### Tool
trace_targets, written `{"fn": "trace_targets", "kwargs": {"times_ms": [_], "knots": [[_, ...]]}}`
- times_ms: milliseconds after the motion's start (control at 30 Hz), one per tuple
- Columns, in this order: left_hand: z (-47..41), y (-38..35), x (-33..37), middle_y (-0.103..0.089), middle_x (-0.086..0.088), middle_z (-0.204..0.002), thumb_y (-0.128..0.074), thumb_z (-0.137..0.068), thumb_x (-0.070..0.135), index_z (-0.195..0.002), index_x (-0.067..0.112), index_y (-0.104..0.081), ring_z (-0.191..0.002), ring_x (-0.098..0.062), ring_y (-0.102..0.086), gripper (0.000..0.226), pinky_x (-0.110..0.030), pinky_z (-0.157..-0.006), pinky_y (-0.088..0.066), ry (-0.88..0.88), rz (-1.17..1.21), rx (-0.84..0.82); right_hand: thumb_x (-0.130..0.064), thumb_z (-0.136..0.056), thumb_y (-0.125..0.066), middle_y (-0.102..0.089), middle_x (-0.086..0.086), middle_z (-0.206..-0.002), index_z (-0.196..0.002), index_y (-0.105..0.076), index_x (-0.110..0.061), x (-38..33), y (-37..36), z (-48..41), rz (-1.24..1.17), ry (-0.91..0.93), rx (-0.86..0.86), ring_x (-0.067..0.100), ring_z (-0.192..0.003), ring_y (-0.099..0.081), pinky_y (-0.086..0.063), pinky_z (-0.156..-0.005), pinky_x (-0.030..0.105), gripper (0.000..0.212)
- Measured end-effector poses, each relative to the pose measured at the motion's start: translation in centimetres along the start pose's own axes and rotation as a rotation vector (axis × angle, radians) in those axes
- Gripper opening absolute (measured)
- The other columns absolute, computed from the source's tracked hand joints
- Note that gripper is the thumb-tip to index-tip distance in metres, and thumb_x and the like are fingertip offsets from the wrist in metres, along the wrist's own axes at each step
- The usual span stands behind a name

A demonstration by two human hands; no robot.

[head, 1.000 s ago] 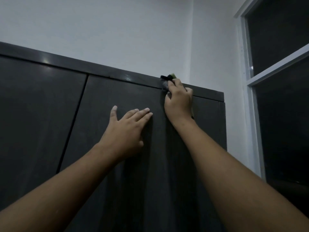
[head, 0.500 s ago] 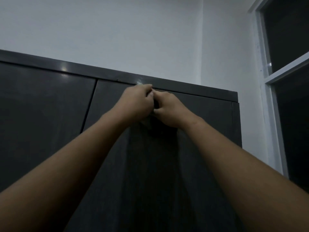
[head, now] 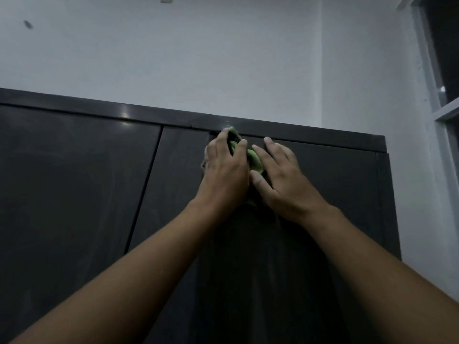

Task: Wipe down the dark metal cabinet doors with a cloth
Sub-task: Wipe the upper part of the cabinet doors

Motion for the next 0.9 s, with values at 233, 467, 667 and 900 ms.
{"fn": "trace_targets", "kwargs": {"times_ms": [233,467,667,900], "knots": [[-5.6,4.1,-4.8,-0.047,-0.019,-0.147,-0.046,-0.098,0.021,-0.141,0.004,-0.050,-0.136,-0.035,-0.042,0.047,-0.043,-0.115,-0.031,-0.139,-0.028,0.050,-0.074,-0.081,-0.011,0.005,-0.004,-0.167,-0.160,-0.006,-0.026,-0.4,-2.0,-0.1,0.227,-0.074,0.044,0.010,-0.152,0.011,0.010,-0.123,0.039,0.092],[-5.4,5.0,-10.1,-0.049,-0.016,-0.145,-0.043,-0.093,0.009,-0.141,0.005,-0.046,-0.136,-0.032,-0.036,0.049,-0.037,-0.116,-0.023,0.126,0.024,0.260,-0.072,-0.080,-0.020,0.007,-0.004,-0.167,-0.160,-0.003,-0.026,-0.9,-2.0,-0.1,0.265,-0.112,0.041,0.011,-0.152,0.011,0.010,-0.122,0.040,0.094],[-6.2,3.0,-6.8,-0.048,-0.017,-0.146,-0.043,-0.088,0.011,-0.140,0.002,-0.048,-0.135,-0.033,-0.040,0.053,-0.037,-0.115,-0.021,0.146,0.046,0.235,-0.074,-0.066,-0.013,0.008,-0.004,-0.167,-0.160,-0.003,-0.024,-1.5,-1.8,-0.3,0.241,-0.133,0.019,0.012,-0.152,0.011,0.010,-0.123,0.042,0.107],[-6.5,0.8,-0.6,-0.046,-0.011,-0.150,-0.046,-0.098,0.012,-0.143,0.008,-0.049,-0.138,-0.030,-0.039,0.046,-0.033,-0.116,-0.025,-0.294,0.060,0.025,-0.040,-0.082,-0.056,-0.033,0.009,-0.159,-0.152,-0.031,-0.013,-2.0,0.7,0.4,-0.046,-0.184,0.013,0.022,-0.150,-0.015,-0.006,-0.122,0.031,0.079]]}}
Point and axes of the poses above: each hand's wrist, its own z-axis away from the middle knuckle, its own y-axis out of the back of the hand, x = y × z, the point moved 4 cm from there along -z, towards the middle knuckle
